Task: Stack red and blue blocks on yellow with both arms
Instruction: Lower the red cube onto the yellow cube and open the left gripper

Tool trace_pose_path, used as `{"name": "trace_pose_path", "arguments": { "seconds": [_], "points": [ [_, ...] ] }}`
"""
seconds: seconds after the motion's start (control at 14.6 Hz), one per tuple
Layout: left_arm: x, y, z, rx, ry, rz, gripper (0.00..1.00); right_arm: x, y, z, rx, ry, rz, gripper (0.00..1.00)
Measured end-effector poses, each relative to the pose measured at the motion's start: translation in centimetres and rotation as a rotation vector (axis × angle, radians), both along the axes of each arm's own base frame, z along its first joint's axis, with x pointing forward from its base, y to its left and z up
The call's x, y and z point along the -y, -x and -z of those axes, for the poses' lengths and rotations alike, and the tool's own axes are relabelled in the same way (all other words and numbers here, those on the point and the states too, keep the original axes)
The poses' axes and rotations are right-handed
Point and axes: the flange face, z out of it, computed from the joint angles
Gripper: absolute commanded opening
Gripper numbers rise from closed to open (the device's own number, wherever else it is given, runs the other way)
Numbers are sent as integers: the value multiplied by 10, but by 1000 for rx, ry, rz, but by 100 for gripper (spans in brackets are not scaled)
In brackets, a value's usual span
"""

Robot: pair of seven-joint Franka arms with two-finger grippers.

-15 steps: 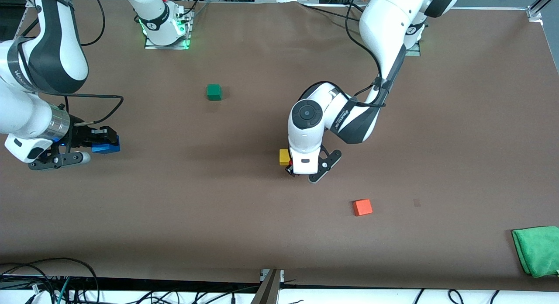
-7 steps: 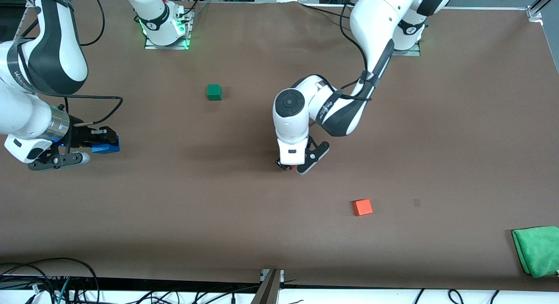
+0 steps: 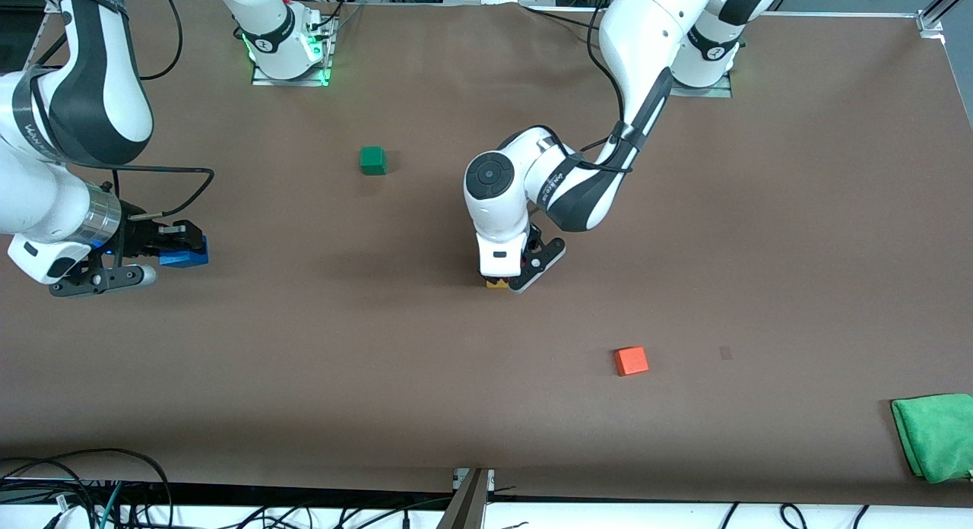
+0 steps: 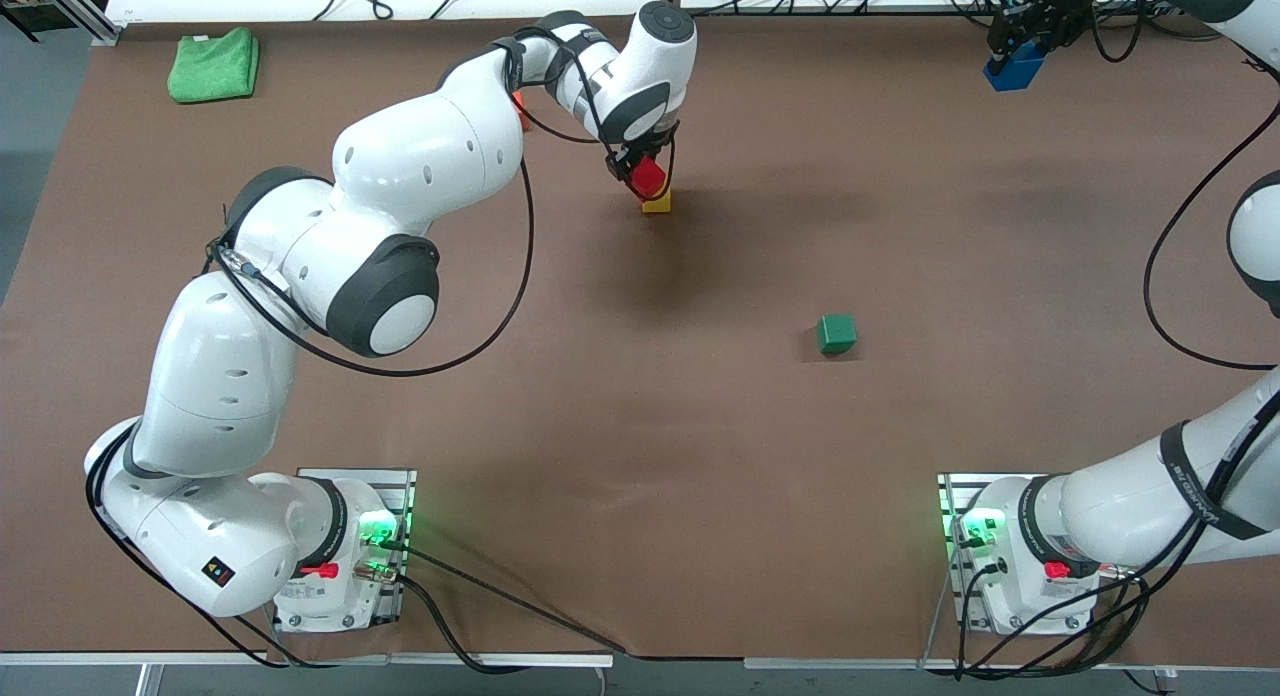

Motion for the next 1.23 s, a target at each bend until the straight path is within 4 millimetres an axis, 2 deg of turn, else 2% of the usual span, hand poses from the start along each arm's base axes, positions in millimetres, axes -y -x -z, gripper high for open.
{"name": "trace_pose_path", "arguments": {
  "seconds": [0.27,0.55,1.23],
  "points": [
    [3,1,-8,10,8,0,9,0,0,0,0,0,0,5],
    [2,-7,-24,39,26,-10,8,0,0,0,0,0,0,5],
    [3,-6,-17,36,20,-39,8,1,0,0,-1,0,2,5]
  ]
}}
